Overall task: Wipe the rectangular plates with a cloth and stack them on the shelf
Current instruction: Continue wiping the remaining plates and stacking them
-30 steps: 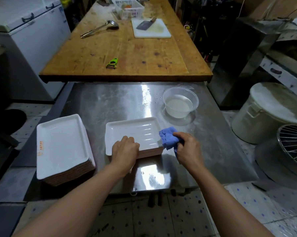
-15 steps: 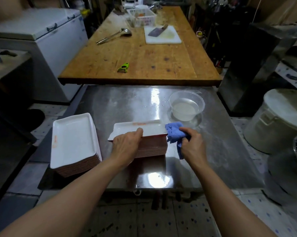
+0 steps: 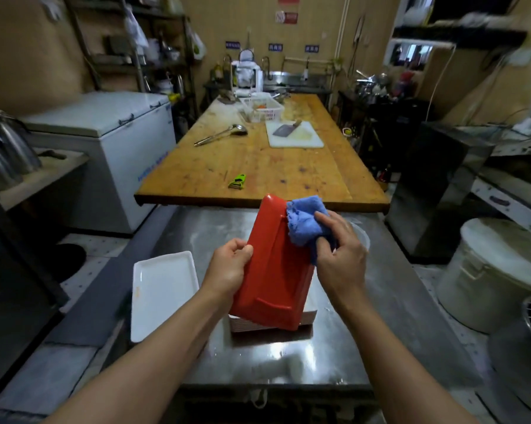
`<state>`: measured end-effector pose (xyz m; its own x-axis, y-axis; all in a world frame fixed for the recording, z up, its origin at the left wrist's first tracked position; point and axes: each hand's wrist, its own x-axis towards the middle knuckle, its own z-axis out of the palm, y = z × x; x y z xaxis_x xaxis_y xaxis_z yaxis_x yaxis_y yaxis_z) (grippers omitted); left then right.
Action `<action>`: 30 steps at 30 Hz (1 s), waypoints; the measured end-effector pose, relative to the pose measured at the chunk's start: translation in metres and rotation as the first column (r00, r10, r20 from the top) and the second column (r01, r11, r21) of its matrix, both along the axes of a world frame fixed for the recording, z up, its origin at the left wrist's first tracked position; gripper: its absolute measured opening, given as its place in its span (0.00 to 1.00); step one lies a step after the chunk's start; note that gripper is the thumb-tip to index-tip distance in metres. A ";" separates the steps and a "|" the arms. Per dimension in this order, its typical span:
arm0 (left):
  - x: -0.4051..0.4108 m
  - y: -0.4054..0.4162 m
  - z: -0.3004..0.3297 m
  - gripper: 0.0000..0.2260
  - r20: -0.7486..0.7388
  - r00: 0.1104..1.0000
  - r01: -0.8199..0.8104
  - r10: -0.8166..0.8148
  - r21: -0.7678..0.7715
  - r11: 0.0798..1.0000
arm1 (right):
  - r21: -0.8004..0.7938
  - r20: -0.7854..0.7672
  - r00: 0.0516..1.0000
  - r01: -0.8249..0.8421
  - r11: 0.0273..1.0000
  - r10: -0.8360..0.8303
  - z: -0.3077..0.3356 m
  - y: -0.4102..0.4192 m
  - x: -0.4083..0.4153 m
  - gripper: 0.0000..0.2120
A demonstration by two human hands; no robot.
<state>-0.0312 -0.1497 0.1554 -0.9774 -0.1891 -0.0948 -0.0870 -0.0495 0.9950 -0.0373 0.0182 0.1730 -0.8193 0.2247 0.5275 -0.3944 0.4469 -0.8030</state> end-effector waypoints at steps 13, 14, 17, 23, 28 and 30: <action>0.027 -0.047 0.023 0.09 -0.090 0.996 0.013 -0.011 0.027 1.000 | 0.546 -0.161 0.987 0.088 0.833 0.001 0.037 -0.109 -0.008 0.18; 0.028 -0.050 0.025 0.09 -0.088 0.996 0.010 -0.006 0.042 0.999 | 0.565 -0.156 0.988 0.088 0.820 0.001 0.038 -0.111 -0.007 0.19; 0.034 -0.056 0.028 0.09 -0.071 0.997 0.017 -0.011 0.076 0.997 | 0.607 -0.139 0.990 0.101 0.788 -0.019 0.036 -0.106 -0.001 0.22; 0.043 -0.060 0.035 0.10 -0.034 0.999 0.019 -0.014 0.154 0.988 | 0.498 0.012 0.996 0.075 0.864 -0.093 0.026 -0.071 0.005 0.26; 0.041 -0.050 0.048 0.10 -0.002 1.000 -0.002 0.003 0.269 0.963 | 0.255 0.147 0.989 -0.027 0.967 -0.011 0.043 -0.059 -0.002 0.21; 0.037 -0.043 0.052 0.10 0.029 0.999 -0.024 0.016 0.334 0.942 | 0.248 0.168 0.986 -0.038 0.968 -0.005 0.050 -0.058 -0.006 0.22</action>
<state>0.0058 -0.1929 0.2076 -0.9701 -0.1617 -0.1809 -0.1078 -0.3809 0.9183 -0.0430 -0.0400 0.2227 -0.9027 0.0892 0.4210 -0.2737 0.6359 -0.7216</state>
